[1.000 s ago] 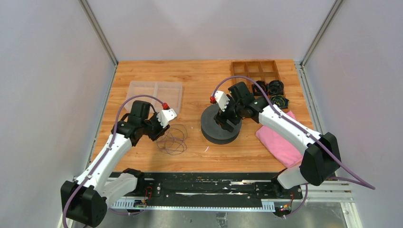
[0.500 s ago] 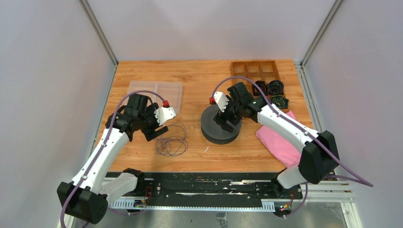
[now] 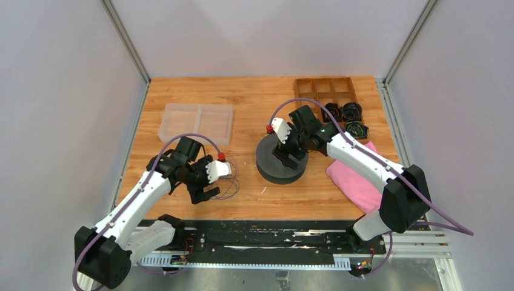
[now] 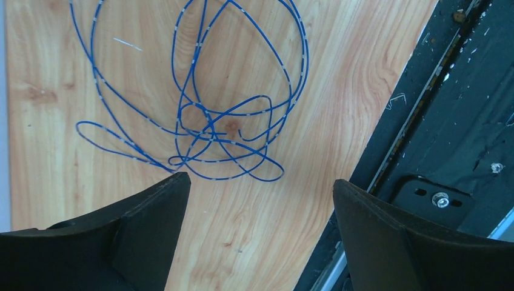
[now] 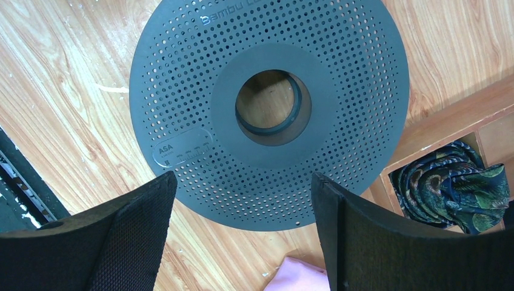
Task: Wrap the cables
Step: Adjust the cable.
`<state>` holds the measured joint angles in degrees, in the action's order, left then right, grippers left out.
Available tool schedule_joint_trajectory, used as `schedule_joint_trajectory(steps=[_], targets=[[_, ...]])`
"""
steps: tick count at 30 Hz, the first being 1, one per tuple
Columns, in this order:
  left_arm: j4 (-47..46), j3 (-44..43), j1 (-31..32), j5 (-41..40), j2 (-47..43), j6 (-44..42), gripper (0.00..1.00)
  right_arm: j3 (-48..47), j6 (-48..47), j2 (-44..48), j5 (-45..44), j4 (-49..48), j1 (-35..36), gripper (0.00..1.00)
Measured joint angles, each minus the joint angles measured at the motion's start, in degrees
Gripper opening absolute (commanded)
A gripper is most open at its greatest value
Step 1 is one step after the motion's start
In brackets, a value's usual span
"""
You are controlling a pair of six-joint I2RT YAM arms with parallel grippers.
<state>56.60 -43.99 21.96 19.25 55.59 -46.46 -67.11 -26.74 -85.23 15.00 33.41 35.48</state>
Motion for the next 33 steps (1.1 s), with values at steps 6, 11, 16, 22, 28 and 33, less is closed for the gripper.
schedule_joint_trajectory(steps=[6, 11, 16, 22, 28, 33], targets=[[-4.66, 4.0, 0.55, -1.05, 1.66, 1.05, 0.75, 0.0, -0.11, -0.52, 0.02, 0.04, 0.0, 0.81], [-9.33, 5.73, 0.68, -2.14, 4.17, 3.52, 0.38, 0.0, -0.15, -0.7, 0.0, 0.13, 0.0, 0.8], [-12.72, 5.35, 0.7, -5.33, 5.75, 5.51, 0.0, 0.0, -0.15, -0.72, 0.0, 0.35, 0.0, 0.8], [-4.46, -6.29, 0.74, -8.74, 5.86, 5.79, 0.0, 0.0, -0.09, -0.72, 0.28, 0.52, 0.0, 0.79], [1.53, -22.14, 0.74, -4.33, 3.78, 7.58, 0.0, -4.07, 1.14, -1.73, 5.27, 1.64, 0.39, 0.79], [4.48, -30.29, 0.74, 2.12, 4.5, 11.76, 0.0, -14.99, 3.89, -5.25, 15.13, 1.01, 1.09, 0.78]])
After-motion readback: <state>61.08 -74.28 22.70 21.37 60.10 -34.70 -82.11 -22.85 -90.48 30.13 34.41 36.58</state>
